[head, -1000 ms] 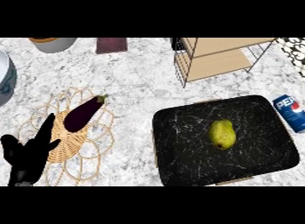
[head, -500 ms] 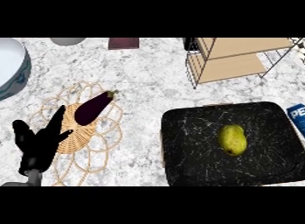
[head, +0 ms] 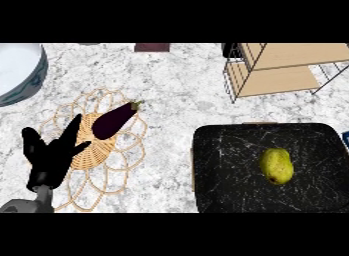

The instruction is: Pick the pear from the tray and place it in the tiered shelf

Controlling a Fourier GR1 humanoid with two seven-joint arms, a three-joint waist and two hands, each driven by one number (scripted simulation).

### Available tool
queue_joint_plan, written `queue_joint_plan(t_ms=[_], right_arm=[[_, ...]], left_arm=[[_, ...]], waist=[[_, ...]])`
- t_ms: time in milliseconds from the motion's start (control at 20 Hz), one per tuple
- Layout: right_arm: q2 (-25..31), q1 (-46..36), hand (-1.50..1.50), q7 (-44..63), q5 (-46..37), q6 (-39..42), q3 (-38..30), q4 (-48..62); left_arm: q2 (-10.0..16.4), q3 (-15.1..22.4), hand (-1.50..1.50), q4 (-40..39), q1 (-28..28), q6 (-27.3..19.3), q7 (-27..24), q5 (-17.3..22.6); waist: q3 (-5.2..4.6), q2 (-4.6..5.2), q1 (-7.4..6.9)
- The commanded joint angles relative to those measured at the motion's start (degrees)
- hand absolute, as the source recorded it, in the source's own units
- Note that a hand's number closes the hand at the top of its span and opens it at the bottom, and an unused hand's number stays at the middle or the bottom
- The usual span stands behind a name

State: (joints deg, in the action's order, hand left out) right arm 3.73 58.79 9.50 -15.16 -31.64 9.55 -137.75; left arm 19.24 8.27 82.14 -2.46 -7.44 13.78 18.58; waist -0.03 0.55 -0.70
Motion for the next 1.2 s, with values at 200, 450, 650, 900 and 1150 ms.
queue_joint_plan(t_ms=[200,450,650,900,1150], right_arm=[[3.18,-0.55,-1.5,17.88,-13.76,-5.33,-0.31,-5.11],[6.73,-4.13,-1.5,27.08,-15.05,-5.27,0.33,-3.48],[11.03,-8.84,-1.5,34.28,-16.42,-3.71,-1.21,-1.28],[12.53,-14.76,-1.5,44.85,-21.24,-1.69,0.94,1.09],[10.61,-23.34,-1.5,54.98,-30.21,1.09,2.58,3.93]], left_arm=[[-0.09,-0.2,0.0,-1.8,-2.34,-0.88,2.08,-0.9],[-0.4,0.12,0.0,-3.33,-3.96,-0.72,3.51,-1.17],[0.3,0.29,0.0,-2.05,-2.3,0.28,1.77,-1.67],[-1.89,1.09,0.0,-4.34,-2.22,-0.57,1.09,-2.31],[-1.23,-0.18,0.0,-5.83,-3.19,-0.38,1.99,-2.13]], waist=[[-0.46,1.47,-2.77],[-0.44,1.54,-3.05],[-0.48,1.52,-4.58],[-0.52,1.38,-3.84],[-0.43,0.9,-2.6]])
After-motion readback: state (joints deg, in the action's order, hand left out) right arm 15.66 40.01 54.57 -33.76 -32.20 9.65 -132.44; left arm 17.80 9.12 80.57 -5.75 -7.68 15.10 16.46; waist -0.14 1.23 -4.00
